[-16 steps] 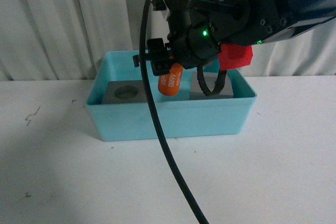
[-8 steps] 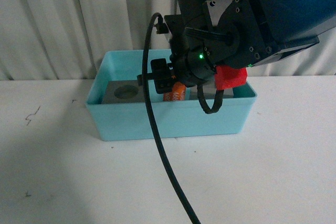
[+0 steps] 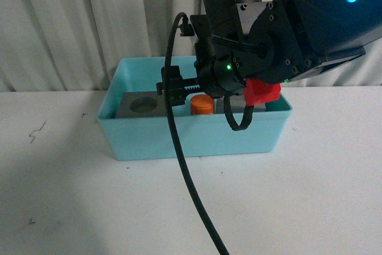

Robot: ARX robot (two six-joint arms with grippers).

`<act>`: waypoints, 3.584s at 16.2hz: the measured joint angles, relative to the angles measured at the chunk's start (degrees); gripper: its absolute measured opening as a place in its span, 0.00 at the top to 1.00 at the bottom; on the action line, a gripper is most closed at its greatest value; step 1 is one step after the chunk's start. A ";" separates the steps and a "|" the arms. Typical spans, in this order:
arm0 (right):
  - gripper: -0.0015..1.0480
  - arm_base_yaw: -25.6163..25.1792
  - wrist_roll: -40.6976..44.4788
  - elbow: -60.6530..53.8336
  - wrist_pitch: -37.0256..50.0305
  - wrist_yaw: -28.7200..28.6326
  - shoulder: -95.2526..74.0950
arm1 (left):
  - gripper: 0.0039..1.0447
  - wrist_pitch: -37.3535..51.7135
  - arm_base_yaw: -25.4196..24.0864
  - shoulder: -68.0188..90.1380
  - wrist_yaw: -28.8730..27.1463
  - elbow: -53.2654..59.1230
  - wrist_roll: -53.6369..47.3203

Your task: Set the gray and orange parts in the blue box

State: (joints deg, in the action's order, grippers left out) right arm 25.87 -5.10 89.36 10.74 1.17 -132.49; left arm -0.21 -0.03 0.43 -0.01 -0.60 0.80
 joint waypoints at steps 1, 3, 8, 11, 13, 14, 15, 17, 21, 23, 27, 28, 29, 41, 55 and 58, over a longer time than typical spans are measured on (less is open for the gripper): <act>0.05 -0.11 -0.52 -2.45 2.49 0.31 1.88 | 0.06 0.00 0.00 0.00 -0.02 0.00 0.00; 0.07 -1.22 -0.28 -9.64 7.45 1.81 11.41 | 0.06 0.00 0.00 0.00 -0.02 0.00 0.00; 0.06 -11.98 2.82 -41.70 4.04 6.91 54.84 | 0.06 0.00 0.00 0.00 -0.02 0.00 0.00; 0.06 -11.87 -1.20 -60.85 -15.76 10.99 81.05 | 0.06 0.00 0.00 0.00 -0.02 0.00 0.00; 0.07 -5.11 -7.50 -67.65 -29.51 15.74 95.60 | 0.06 0.00 0.00 0.00 0.00 0.00 0.00; 0.16 -6.29 -5.66 -73.99 -12.20 17.27 98.40 | 0.06 0.00 0.07 0.00 0.22 0.00 -0.02; 0.28 -8.46 -1.14 -80.54 -0.17 16.00 103.58 | 0.06 -0.11 -0.04 0.00 -0.07 0.00 0.00; 0.52 -12.90 3.10 -83.58 8.44 12.35 107.78 | 0.06 0.00 0.00 0.00 -0.02 0.00 0.00; 0.99 -18.29 4.61 -86.27 4.28 6.62 114.01 | 0.06 -0.04 0.00 0.00 -0.02 0.00 0.00; 0.98 -25.35 4.79 -86.75 2.38 -0.22 117.09 | 0.06 -0.02 0.00 0.00 -0.02 0.00 0.00; 0.98 -26.16 4.76 -87.45 1.79 -0.72 118.31 | 0.06 -0.02 0.00 0.00 -0.02 0.00 0.00; 0.98 -26.18 4.76 -87.78 2.32 -0.96 118.49 | 0.06 -0.02 0.00 0.00 -0.02 0.00 0.00; 0.98 -25.99 4.76 -88.43 3.26 -1.18 118.84 | 0.06 -0.02 0.00 0.00 -0.02 0.00 0.00; 0.98 -25.88 4.76 -88.70 -11.02 -1.18 132.26 | 0.06 -0.02 0.00 0.00 0.00 0.00 0.00; 0.15 -25.88 4.81 -88.70 -10.99 -1.16 132.26 | 0.06 -0.02 0.00 0.00 -0.02 0.00 0.00; 0.06 -25.88 4.79 -88.70 -10.99 -1.16 132.26 | 0.06 -0.02 0.00 0.00 -0.02 0.00 0.00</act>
State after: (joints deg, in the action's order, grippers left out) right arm -0.01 -0.32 0.67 -0.25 0.01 -0.23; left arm -0.23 -0.03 0.43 -0.03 -0.60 0.80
